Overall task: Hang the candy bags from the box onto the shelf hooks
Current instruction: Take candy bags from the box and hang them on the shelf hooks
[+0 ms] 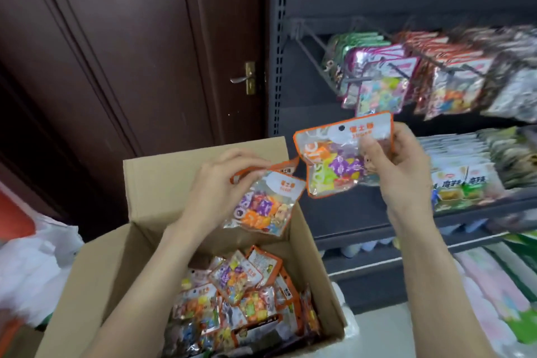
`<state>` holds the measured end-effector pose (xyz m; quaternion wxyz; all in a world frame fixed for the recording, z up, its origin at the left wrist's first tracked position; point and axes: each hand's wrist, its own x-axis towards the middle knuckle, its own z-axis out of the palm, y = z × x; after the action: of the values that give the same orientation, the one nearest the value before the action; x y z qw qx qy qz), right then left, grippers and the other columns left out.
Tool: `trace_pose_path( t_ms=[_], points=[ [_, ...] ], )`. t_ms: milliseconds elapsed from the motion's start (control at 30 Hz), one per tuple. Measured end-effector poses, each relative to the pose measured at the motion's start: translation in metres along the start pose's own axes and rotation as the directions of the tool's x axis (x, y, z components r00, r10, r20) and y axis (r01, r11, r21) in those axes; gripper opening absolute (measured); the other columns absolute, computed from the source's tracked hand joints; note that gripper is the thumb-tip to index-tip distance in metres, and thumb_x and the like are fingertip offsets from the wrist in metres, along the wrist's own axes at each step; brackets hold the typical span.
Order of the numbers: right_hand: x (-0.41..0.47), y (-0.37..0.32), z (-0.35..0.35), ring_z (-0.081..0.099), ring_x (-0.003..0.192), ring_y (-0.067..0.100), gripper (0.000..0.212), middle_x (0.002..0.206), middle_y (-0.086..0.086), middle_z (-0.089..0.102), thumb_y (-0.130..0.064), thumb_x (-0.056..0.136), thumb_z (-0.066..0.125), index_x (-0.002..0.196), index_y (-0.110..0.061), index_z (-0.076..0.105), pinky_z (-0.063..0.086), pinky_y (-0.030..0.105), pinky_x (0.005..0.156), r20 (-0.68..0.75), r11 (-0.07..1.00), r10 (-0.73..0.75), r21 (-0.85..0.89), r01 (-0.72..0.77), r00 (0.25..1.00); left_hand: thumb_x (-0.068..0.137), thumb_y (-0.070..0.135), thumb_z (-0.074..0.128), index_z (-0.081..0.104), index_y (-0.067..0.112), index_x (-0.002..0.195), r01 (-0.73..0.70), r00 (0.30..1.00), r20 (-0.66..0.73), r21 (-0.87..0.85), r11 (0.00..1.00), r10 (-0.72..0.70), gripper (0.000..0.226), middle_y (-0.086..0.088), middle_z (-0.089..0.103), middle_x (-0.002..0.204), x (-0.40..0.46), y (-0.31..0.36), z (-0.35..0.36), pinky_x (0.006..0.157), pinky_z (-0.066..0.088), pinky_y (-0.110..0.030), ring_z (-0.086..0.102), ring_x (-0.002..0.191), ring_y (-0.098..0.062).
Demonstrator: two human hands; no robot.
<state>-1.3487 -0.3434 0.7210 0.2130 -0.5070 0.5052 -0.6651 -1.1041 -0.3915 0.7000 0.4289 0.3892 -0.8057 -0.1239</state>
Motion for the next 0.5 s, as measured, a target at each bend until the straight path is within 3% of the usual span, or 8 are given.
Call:
trace_pose_path(
  t_ms=[133,267,333,400,500],
  points=[
    [0.023,0.006,-0.001,0.059,0.077,0.014,0.042,0.089,0.001,0.064,-0.011,0.090,0.067,0.115,-0.038,0.047,0.048,0.027,0.071,-0.131,0.994,-0.087,0.058,0.095,0.988,0.082,0.025,0.072,0.075,0.023,0.097,-0.087,0.991,0.095,-0.049,0.995,0.091,0.015,0.013,0.071,0.093,0.025,0.026,0.022,0.075,0.047,-0.015,0.064,0.083,-0.003],
    [0.045,0.020,0.004,0.058,0.097,0.003,0.027,0.105,-0.010,0.065,-0.014,0.091,0.066,0.114,-0.028,0.063,0.048,0.031,0.087,-0.129,0.987,-0.158,-0.030,0.156,0.979,0.084,0.017,0.073,0.070,0.024,0.103,-0.061,0.996,0.064,-0.101,0.993,0.067,0.021,0.017,0.070,0.097,0.041,0.039,0.035,0.080,0.051,-0.021,0.064,0.090,0.004],
    [0.052,0.024,0.009,0.056,0.101,0.000,0.023,0.109,-0.004,0.066,-0.017,0.093,0.063,0.115,-0.025,0.068,0.046,0.023,0.092,-0.113,0.988,-0.148,-0.070,0.141,0.983,0.085,0.017,0.072,0.063,0.034,0.112,-0.049,0.998,0.046,-0.070,0.996,0.053,0.033,0.019,0.067,0.093,0.045,0.041,0.038,0.080,0.051,-0.018,0.063,0.092,0.006],
    [0.056,0.026,0.014,0.052,0.086,0.000,0.025,0.097,-0.003,0.062,-0.018,0.094,0.062,0.118,-0.025,0.068,0.040,0.009,0.082,-0.104,0.988,-0.127,-0.105,0.116,0.986,0.086,0.018,0.071,0.054,0.042,0.123,-0.057,0.997,0.049,-0.031,0.998,0.058,0.048,0.022,0.063,0.090,0.047,0.039,0.039,0.077,0.049,-0.015,0.063,0.091,0.003],
    [0.058,0.031,0.019,0.049,0.080,0.003,0.027,0.087,-0.008,0.054,-0.019,0.095,0.061,0.120,-0.024,0.068,0.037,0.006,0.076,-0.103,0.982,-0.124,-0.154,0.108,0.987,0.088,0.016,0.068,0.043,0.046,0.136,-0.042,0.995,0.087,0.012,0.999,0.041,0.062,0.023,0.061,0.090,0.050,0.033,0.040,0.076,0.045,-0.013,0.063,0.089,0.002]
  ],
)
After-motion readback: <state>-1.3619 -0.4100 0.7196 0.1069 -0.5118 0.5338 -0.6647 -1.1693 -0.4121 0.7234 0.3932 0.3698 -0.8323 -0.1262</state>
